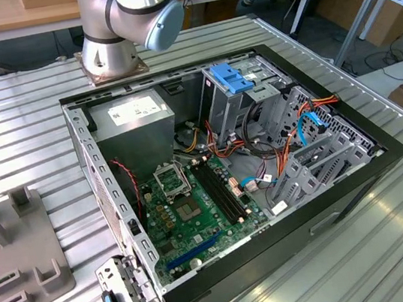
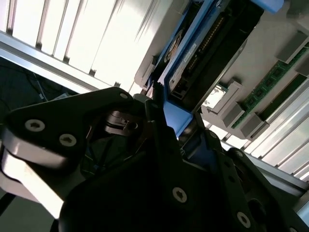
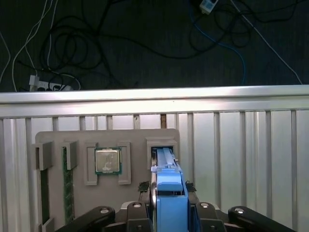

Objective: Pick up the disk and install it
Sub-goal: 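Pick up the disk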

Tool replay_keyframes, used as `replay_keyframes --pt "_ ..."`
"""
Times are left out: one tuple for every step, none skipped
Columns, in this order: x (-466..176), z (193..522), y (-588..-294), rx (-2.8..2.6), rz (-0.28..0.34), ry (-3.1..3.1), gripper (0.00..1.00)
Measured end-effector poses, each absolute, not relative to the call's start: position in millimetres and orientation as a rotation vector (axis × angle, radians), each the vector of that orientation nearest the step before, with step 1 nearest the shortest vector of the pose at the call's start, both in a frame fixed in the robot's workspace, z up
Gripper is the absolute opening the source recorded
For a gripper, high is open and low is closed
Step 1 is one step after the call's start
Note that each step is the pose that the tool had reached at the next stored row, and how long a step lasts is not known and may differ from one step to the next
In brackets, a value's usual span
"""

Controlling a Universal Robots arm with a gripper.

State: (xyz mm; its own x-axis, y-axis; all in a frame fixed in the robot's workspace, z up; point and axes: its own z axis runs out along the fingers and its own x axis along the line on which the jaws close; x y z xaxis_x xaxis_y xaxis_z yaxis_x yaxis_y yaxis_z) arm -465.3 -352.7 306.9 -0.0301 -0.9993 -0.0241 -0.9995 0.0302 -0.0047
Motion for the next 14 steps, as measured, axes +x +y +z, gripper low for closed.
replay_keyframes --pt "-465.3 311.2 -352.7 -2.174 0.021 2.24 0.37" --pt "-465.3 314.8 -352.7 -2.174 0.021 2.24 0.37" --pt "-465.3 315.2 -352.7 -2.174 0.021 2.24 0.37" --pt "-465.3 315.1 -352.7 -2.173 0.021 2.24 0.37" --pt "-465.3 315.2 -352.7 -2.173 0.02 2.24 0.37" --pt "-465.4 315.3 -352.7 -2.173 0.021 2.24 0.37" --pt "-465.3 315.4 -352.7 -2.173 0.021 2.24 0.37" --pt "-465.3 315.4 -352.7 -2.173 0.021 2.24 0.37" --pt "-465.3 315.5 -352.7 -2.173 0.02 2.24 0.37" --pt "-465.4 315.6 -352.7 -2.173 0.02 2.24 0.37" --pt "-465.3 315.6 -352.7 -2.173 0.02 2.24 0.37" --pt "-465.3 315.7 -352.7 -2.173 0.02 2.24 0.37" --pt "-465.3 315.9 -352.7 -2.173 0.02 2.24 0.37" --pt "-465.4 316.6 -352.7 -2.174 0.021 2.24 0.37"
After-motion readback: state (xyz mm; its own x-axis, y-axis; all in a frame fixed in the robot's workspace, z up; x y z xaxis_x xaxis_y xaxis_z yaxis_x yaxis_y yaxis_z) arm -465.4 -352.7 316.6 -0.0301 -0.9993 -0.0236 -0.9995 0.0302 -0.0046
